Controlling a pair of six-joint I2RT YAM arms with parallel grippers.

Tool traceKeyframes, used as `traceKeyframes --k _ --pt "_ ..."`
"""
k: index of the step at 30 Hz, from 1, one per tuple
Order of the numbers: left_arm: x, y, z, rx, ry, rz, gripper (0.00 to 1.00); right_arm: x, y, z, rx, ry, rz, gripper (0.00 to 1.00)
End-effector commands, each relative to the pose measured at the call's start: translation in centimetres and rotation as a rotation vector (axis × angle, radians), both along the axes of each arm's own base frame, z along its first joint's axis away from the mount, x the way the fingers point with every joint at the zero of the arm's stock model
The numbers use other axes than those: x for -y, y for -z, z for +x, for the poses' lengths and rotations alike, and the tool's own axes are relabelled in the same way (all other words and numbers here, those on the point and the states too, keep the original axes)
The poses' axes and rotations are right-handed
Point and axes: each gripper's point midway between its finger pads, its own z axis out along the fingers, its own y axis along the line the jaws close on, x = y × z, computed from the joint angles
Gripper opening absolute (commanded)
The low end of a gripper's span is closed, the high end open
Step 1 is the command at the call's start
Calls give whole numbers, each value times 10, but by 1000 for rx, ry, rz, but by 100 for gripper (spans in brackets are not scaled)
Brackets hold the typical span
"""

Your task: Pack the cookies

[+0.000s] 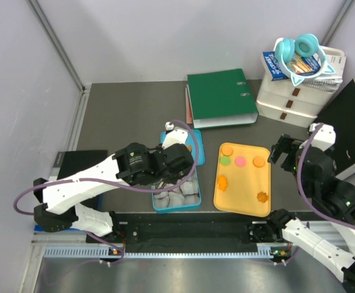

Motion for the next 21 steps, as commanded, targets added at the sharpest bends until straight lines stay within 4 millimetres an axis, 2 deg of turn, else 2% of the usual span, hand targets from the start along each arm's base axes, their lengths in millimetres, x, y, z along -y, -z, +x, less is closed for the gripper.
traceKeyframes --k 1,8,21 --pt "-21 9 -27 -72 -27 19 32 -19 -4 14 26 -50 29 99" --pt "-16 10 -50 -113 13 -3 31 -28 3 20 9 -68 40 99" --pt "-15 51 -71 -198 28 1 32 -31 7 21 -3 -75 49 99"
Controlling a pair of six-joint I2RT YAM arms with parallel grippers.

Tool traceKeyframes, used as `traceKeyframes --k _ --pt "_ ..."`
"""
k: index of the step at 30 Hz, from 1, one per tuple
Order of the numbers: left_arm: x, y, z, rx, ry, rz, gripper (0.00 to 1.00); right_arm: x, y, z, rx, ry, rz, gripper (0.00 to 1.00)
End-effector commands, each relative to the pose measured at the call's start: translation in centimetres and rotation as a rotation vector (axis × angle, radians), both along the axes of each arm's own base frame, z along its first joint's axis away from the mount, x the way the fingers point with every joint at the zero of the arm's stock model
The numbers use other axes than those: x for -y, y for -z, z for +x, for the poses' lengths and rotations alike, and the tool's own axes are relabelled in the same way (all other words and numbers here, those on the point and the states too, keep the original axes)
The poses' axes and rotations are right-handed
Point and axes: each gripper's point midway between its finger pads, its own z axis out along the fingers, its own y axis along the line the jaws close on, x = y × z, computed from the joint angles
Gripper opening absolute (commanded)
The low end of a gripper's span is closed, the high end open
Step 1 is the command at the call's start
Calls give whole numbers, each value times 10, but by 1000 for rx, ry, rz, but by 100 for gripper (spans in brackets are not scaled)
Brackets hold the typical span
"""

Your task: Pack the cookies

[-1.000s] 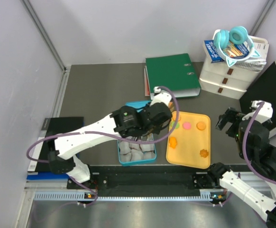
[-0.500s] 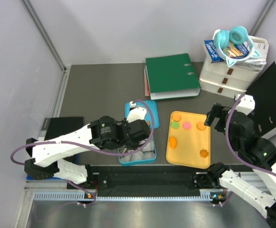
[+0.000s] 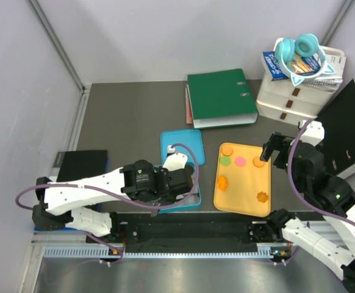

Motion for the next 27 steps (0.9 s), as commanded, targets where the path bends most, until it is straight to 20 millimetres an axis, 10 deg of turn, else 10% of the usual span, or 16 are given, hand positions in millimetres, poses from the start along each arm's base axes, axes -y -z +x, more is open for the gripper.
traceKeyframes --k 1,27 --pt "1 0 -5 -13 -14 -60 32 -5 -5 4 23 -7 24 99" --pt "30 13 -2 -10 47 -52 44 -4 -2 3 19 -4 20 99"
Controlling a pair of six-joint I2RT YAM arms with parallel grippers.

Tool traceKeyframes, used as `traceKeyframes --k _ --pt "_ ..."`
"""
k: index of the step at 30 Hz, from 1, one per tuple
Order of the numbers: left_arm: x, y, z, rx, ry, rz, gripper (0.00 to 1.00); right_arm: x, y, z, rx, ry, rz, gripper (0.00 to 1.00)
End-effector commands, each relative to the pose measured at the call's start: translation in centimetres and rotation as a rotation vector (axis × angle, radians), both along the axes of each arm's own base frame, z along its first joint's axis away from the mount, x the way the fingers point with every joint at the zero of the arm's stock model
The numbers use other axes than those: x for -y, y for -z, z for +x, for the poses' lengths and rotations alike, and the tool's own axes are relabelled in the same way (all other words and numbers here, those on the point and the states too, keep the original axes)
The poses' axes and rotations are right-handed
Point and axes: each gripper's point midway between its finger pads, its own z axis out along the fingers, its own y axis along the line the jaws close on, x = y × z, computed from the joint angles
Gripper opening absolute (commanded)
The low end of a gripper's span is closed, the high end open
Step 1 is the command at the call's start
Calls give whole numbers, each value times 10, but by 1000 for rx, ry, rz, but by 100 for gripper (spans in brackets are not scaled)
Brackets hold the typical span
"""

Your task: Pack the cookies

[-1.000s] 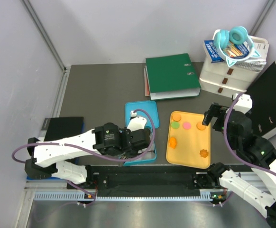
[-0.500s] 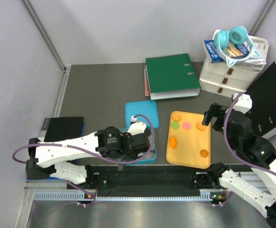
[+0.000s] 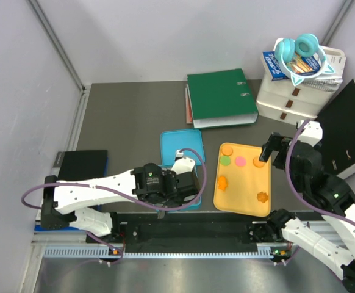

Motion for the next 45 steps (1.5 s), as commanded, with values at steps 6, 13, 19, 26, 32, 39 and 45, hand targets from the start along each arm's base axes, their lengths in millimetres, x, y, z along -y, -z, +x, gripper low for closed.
traceKeyframes --k 6,13,19,26,32,39,45 --pt "8 -16 9 57 0 -37 48 -3 -7 3 32 -1 21 99" --pt "6 -18 10 66 -5 -36 51 -4 -5 4 29 -4 19 99" --pt "7 -49 30 179 -25 -58 51 -1 -9 3 38 5 14 99" --pt "79 -72 67 322 142 -64 53 6 -25 -2 67 16 16 99" --pt "164 -30 79 305 291 -104 53 19 -30 -14 75 46 19 99" --pt "221 4 109 246 346 -191 54 39 -51 -26 113 90 2 99" --pt "252 11 135 279 378 -194 55 49 -60 -32 130 105 -27 99"
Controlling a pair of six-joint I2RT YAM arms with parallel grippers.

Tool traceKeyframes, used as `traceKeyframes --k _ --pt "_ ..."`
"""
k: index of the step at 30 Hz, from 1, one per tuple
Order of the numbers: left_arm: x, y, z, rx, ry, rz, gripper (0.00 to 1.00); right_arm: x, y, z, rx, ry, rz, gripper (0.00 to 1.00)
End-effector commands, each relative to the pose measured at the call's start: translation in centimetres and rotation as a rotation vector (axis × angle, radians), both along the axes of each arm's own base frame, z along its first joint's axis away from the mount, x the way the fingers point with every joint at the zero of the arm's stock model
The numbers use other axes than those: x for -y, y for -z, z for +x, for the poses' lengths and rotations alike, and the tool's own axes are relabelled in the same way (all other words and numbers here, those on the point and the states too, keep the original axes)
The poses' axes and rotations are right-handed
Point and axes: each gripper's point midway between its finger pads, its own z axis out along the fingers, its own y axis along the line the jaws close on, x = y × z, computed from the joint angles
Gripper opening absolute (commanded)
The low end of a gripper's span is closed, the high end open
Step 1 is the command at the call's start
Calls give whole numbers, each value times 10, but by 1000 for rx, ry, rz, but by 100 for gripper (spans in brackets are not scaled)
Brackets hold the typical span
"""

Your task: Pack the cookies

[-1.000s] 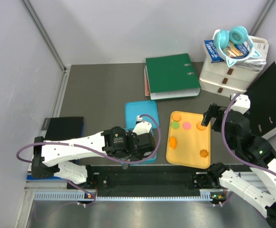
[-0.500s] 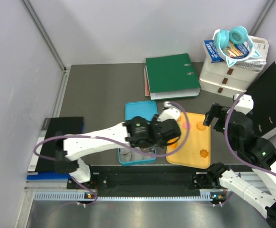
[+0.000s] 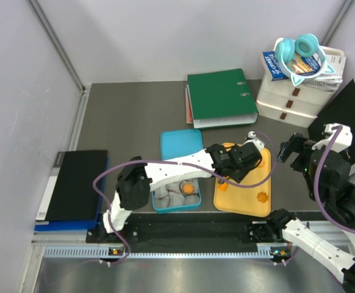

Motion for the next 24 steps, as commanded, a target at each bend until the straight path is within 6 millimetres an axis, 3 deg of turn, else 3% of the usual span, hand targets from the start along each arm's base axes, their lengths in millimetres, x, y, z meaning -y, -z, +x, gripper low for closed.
traceKeyframes --k 1,10,24 --pt "46 -36 19 70 63 -155 55 13 -15 -8 31 23 -28 99" --pt "71 -25 25 30 100 -184 56 20 -15 -12 36 44 -47 99" --pt "58 12 25 5 88 -100 56 23 -7 -13 29 58 -49 99"
